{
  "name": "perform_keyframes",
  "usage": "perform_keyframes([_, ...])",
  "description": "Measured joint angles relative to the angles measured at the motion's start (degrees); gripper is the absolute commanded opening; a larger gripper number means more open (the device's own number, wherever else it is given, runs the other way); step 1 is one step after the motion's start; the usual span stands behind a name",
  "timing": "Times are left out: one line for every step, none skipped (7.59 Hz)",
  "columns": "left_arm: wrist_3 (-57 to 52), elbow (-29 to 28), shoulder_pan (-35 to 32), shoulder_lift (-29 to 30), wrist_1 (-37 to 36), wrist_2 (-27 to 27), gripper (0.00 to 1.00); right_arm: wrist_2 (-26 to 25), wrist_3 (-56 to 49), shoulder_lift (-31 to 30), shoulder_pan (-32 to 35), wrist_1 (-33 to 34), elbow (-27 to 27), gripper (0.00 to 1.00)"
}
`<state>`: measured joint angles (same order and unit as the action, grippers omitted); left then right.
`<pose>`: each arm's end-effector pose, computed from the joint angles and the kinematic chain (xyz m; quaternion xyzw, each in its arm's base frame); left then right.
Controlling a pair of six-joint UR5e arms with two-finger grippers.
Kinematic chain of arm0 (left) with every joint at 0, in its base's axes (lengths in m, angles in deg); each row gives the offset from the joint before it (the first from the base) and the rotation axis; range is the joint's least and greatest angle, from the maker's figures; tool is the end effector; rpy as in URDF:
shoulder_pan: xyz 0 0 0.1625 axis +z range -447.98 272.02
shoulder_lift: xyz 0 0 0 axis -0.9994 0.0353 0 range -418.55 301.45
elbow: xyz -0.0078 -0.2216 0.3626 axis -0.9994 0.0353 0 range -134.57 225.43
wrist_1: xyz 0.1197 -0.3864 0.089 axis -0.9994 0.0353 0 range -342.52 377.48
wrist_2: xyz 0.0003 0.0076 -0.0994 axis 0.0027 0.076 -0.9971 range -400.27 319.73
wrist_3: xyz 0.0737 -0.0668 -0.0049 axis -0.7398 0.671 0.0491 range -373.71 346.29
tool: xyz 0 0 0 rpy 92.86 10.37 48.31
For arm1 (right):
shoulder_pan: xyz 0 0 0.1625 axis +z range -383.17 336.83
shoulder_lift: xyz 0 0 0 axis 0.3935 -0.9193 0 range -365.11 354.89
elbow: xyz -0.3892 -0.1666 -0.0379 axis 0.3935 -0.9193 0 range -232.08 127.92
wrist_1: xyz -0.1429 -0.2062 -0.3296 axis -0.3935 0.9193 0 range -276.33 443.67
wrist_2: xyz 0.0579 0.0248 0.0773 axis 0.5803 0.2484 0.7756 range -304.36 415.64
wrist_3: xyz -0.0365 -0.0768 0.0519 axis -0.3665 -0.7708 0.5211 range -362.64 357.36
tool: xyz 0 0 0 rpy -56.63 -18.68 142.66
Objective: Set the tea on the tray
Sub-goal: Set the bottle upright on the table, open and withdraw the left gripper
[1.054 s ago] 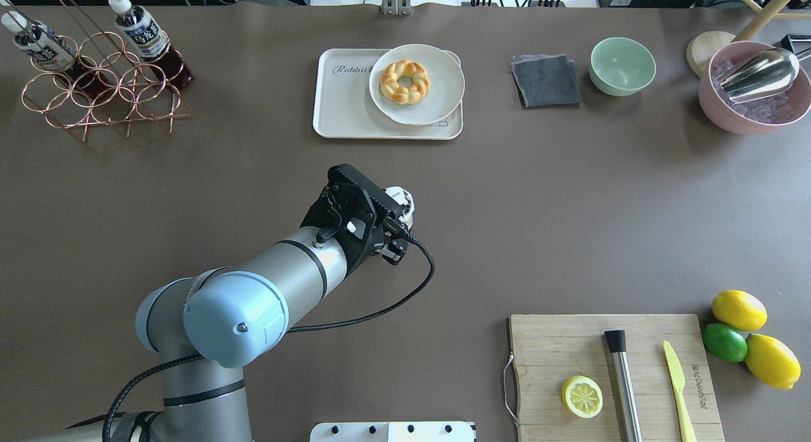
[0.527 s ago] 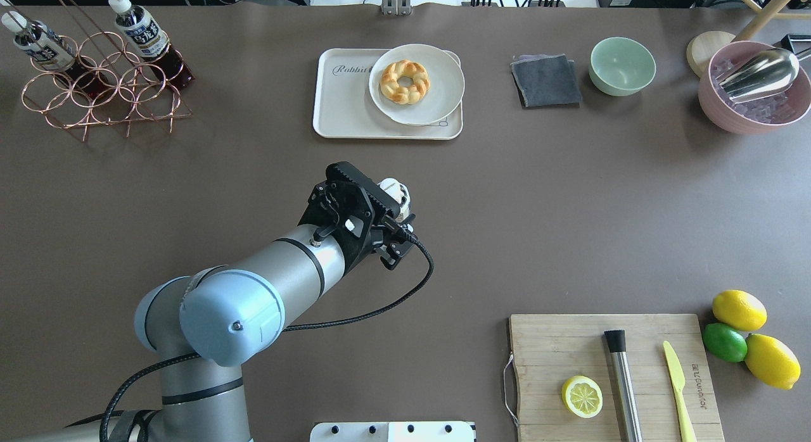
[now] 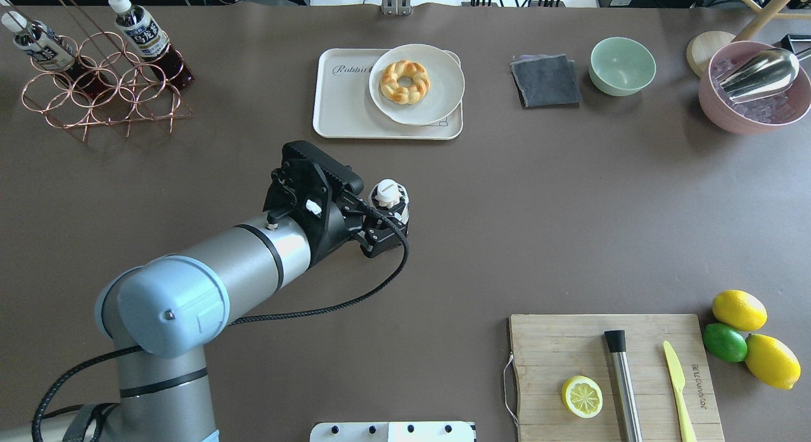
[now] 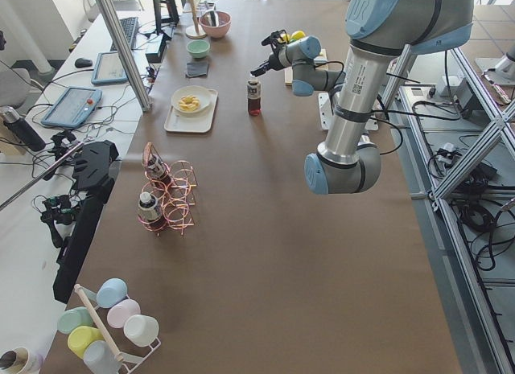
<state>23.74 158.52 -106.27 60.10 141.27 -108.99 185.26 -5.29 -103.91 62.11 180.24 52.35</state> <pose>0.4662 -0.3326 0.1354 0.4972 0.4653 0.0927 0.7265 0.0347 -0.4280 0.6225 -0.0138 -0.3387 -0.0577 0.9390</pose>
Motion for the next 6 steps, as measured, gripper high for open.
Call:
perform_keyframes([4.93,1.00,-3.98,-2.44,-0.25,-5.99,0.98,-0.10,0.00,0.43,0.01,-0.04,0.01,1.00])
perform_keyframes([7.34,1.29,-10.99,-5.75,-0.55,-16.70,0.98,-0.13,-0.06,1.14,0.03,-0.11,0.21,1.00])
perform_keyframes([8.10,1.02,-20.37,-9.32,-0.71,-30.58,0.98,-0.15,-0.06,1.84,0.04,-0.52,1.34,1.00])
perform_keyframes([7.85,0.62,-30.04,-12.28,-0.74,-43.57,0.98,-0.15,0.10,2.39,0.02,-1.49,3.29,1.00])
perform_keyframes([6.18,0.52,-36.83,-14.83,-0.74,-51.61,0.99,-0.03,0.32,3.44,-0.09,-2.44,5.18,1.00])
perform_keyframes([4.53,0.37,-40.16,-16.96,-0.70,-55.20,1.00,0.09,0.43,5.13,-0.77,-3.05,6.44,1.00])
